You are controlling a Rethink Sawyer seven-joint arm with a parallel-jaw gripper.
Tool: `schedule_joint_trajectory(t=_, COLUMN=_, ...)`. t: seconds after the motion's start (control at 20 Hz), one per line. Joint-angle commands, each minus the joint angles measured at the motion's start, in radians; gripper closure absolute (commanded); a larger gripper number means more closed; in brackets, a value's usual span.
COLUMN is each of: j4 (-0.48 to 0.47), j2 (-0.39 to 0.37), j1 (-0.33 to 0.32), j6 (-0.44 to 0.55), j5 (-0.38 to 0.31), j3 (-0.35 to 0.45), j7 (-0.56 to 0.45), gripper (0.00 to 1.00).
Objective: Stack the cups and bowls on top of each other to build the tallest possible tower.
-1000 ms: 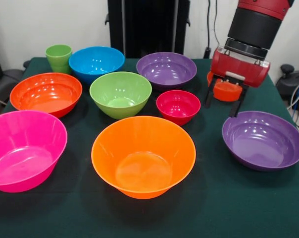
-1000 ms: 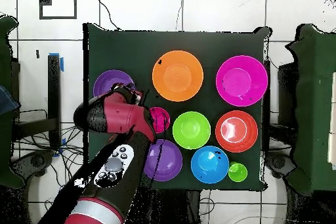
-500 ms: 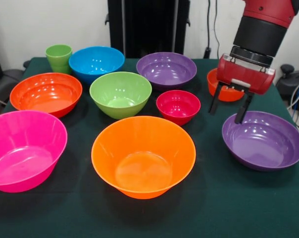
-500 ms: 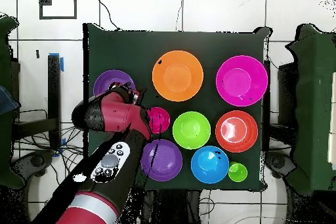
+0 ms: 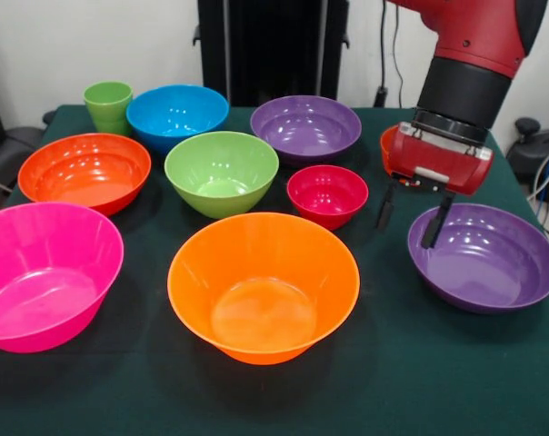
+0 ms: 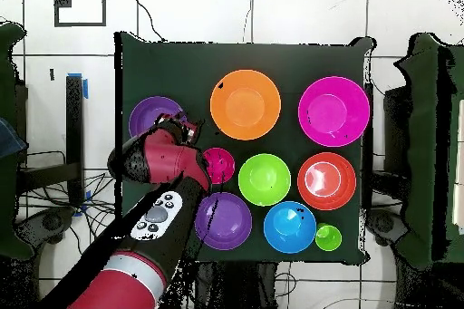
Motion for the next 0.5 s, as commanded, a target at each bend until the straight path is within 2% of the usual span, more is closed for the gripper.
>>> schedule_joint_trajectory(t=0.05, j4=-0.017, j2=0.035, j1=0.0, j6=0.029, j5=0.039, j3=0.147, j7=0.177, gripper=0.0)
schedule_joint_trajectory(t=0.25, j4=-0.023, j2=0.032, j1=0.001, j6=0.051, j5=0.044, j3=0.166, j7=0.169, gripper=0.0)
schedule_joint_trajectory(t=0.5, j4=-0.031, j2=0.063, j1=0.015, j6=0.021, j5=0.045, j3=0.154, j7=0.169, gripper=0.0)
